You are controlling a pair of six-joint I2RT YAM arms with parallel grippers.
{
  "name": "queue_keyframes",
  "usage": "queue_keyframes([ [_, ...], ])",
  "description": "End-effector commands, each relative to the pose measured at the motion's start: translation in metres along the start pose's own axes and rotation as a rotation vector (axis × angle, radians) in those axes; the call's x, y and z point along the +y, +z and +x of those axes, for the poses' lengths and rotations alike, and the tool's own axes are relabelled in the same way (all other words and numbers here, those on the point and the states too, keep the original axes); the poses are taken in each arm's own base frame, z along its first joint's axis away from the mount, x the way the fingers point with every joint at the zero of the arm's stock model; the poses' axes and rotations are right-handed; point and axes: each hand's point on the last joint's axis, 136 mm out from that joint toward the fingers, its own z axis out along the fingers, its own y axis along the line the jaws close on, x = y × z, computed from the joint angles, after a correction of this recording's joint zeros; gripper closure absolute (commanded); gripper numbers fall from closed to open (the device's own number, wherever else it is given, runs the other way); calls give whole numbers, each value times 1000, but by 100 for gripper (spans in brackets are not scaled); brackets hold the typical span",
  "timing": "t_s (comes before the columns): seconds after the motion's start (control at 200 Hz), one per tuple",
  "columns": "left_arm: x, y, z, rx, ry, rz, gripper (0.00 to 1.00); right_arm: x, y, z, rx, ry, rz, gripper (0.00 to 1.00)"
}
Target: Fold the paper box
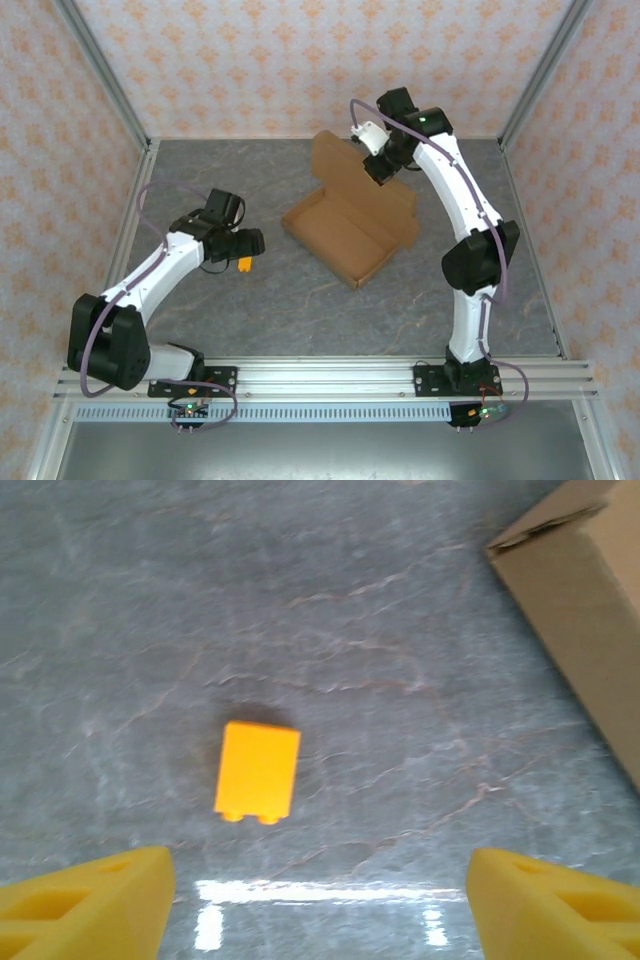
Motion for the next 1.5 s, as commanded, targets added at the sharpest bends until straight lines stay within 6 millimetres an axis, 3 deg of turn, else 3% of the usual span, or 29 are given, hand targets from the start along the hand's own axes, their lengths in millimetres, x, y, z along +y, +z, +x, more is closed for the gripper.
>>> queue_keyframes([
  [0.0, 19, -3, -10, -101, -42, -93, 24, 15, -5, -2, -16, -122, -93, 96],
  [0.205, 39, 15, 3, -57, -17, -200, 25, 23, 2, -7, -42, -170, -154, 96],
  [0.405, 16, 55, 0, 20, 47, -159, 24, 21, 5, -11, -52, -168, -146, 96],
  [0.555, 29, 72, -5, 49, 100, -268, 22, 20, 2, -10, -46, -167, -143, 96],
  [0.625, 25, 81, -3, 66, 114, -249, 22, 21, -1, -10, -48, -167, -140, 97],
  [0.715, 20, 93, 1, 100, 124, -223, 26, 19, -2, -10, -50, -160, -130, 97],
  [0.8, 18, 98, 4, 123, 134, -210, 36, 18, -3, -10, -47, -153, -119, 97],
  [0.94, 19, 93, 6, 124, 134, -212, 51, 17, -2, -12, -54, -146, -115, 98],
  [1.285, 24, 75, 4, 67, 110, -222, 70, 16, -2, -15, -63, -138, -107, 98],
  [1.425, 16, 48, 1, -1, 91, -185, 73, 18, -5, -17, -71, -148, -104, 98],
  [1.495, -7, 23, -4, -65, 107, -113, 73, 19, -7, -18, -74, -153, -103, 98],
])
